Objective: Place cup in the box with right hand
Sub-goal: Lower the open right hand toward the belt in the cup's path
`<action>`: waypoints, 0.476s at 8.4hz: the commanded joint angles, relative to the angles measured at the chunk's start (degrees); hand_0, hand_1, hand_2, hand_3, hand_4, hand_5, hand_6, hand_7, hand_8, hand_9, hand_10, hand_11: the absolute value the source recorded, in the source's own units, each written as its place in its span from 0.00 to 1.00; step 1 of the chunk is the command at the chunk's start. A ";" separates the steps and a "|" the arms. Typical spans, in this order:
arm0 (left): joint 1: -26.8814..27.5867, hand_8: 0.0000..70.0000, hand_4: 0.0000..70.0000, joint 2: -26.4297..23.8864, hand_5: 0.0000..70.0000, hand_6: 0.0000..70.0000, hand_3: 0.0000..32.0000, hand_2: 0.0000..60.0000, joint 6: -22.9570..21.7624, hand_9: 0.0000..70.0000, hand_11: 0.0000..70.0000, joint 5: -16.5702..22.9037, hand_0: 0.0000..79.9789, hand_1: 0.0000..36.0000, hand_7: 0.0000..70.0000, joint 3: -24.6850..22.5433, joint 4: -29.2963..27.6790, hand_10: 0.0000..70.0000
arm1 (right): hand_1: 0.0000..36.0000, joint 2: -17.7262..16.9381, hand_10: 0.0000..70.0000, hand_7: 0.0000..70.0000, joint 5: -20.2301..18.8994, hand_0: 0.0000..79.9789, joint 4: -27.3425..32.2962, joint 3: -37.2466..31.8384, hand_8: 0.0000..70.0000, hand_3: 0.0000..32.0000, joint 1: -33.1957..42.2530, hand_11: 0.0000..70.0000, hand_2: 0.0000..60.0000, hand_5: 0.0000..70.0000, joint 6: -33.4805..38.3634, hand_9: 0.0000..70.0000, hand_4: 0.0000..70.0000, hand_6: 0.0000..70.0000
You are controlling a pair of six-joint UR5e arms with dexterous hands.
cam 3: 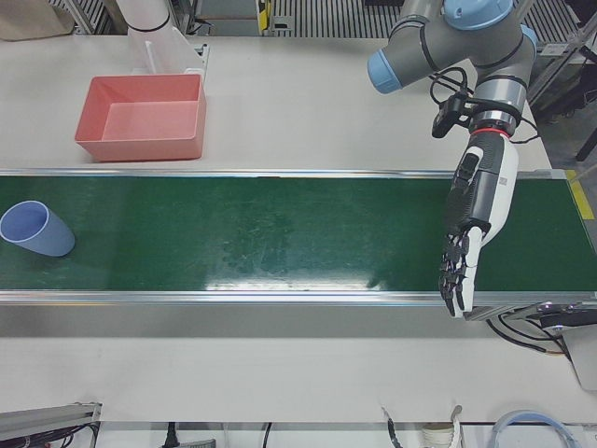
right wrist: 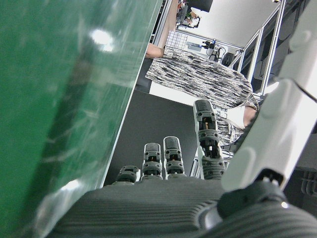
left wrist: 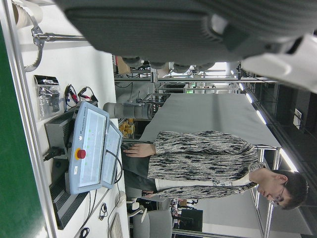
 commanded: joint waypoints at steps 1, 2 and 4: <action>0.00 0.00 0.00 0.00 0.00 0.00 0.00 0.00 0.00 0.00 0.00 0.00 0.00 0.00 0.00 0.00 -0.09 0.00 | 0.25 0.25 0.02 0.34 -0.06 0.60 -0.06 0.57 0.10 0.00 -0.06 0.04 0.06 0.05 -0.51 0.22 0.31 0.08; 0.00 0.00 0.00 0.00 0.00 0.00 0.00 0.00 0.00 0.00 0.00 0.00 0.00 0.00 0.00 0.00 0.00 0.00 | 0.28 0.25 0.02 0.34 -0.06 0.59 -0.06 0.65 0.10 0.00 -0.23 0.04 0.12 0.05 -0.69 0.22 0.28 0.08; 0.00 0.00 0.00 0.00 0.00 0.00 0.00 0.00 0.00 0.00 0.00 0.00 0.00 0.00 0.00 0.00 -0.09 0.00 | 0.25 0.33 0.01 0.35 -0.06 0.59 -0.06 0.74 0.10 0.00 -0.41 0.04 0.06 0.05 -0.69 0.23 0.32 0.08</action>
